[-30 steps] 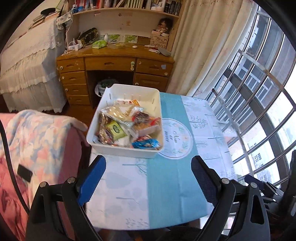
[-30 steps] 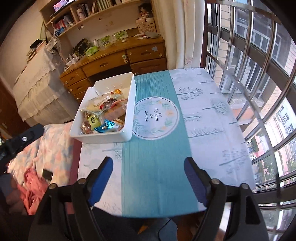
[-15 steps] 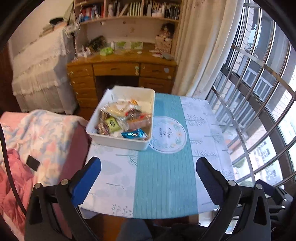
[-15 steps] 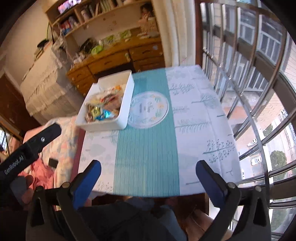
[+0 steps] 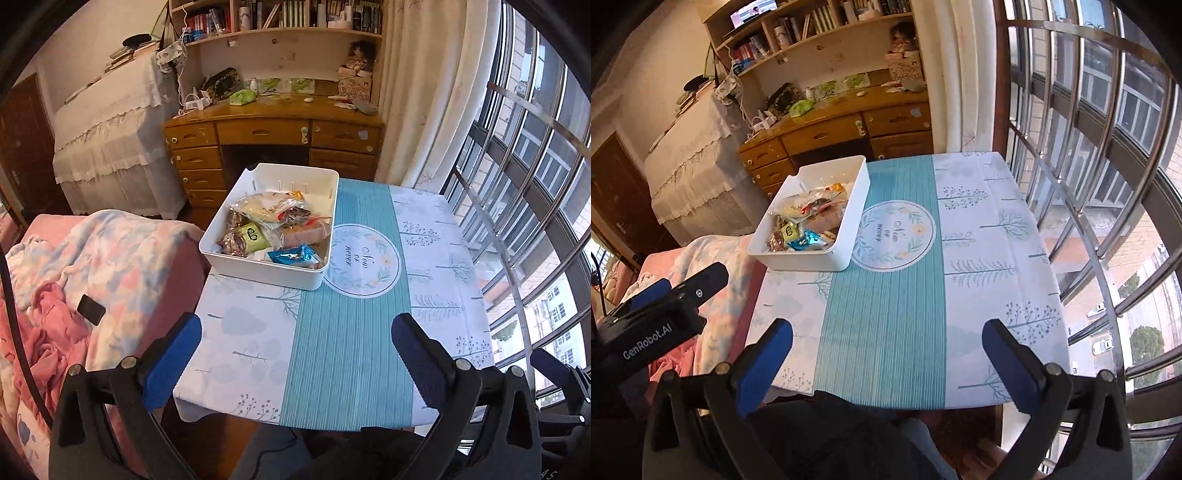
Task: Organize snacks
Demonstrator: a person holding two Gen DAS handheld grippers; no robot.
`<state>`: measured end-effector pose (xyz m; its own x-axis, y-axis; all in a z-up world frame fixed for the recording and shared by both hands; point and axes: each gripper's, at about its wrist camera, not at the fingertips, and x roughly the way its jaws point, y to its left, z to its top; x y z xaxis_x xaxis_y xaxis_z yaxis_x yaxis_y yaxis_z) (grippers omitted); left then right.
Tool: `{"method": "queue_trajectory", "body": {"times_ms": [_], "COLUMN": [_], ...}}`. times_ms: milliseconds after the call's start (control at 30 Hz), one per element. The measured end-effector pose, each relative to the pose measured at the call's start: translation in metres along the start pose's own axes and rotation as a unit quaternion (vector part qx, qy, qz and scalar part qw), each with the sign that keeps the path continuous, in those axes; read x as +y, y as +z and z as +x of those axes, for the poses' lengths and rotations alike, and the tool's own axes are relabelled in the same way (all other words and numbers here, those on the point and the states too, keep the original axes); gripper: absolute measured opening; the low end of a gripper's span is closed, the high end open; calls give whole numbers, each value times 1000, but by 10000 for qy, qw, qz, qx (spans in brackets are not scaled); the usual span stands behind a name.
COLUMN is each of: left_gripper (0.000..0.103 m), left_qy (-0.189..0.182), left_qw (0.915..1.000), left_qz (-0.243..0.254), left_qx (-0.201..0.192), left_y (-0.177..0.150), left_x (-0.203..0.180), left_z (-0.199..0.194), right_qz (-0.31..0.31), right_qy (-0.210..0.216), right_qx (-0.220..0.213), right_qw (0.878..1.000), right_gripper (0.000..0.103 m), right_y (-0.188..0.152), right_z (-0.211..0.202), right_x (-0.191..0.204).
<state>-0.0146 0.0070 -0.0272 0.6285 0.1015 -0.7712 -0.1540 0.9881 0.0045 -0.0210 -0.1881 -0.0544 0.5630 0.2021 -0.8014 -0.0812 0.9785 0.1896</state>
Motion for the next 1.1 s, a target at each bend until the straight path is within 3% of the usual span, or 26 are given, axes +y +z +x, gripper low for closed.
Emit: {"method": "queue_trajectory", "body": {"times_ms": [1100], "left_gripper": [102], "left_qy": [-38], "left_qw": [9999], "left_qz": [91], "left_qx": [-38], "left_y": [-2], "left_x": [-9], "left_z": [-3], "right_qz": [43], "right_qy": [21], "right_qx": [60], "right_qw": [10000], "right_gripper": [103], "right_y": [0], "right_z": [2], "right_x": [-7]}}
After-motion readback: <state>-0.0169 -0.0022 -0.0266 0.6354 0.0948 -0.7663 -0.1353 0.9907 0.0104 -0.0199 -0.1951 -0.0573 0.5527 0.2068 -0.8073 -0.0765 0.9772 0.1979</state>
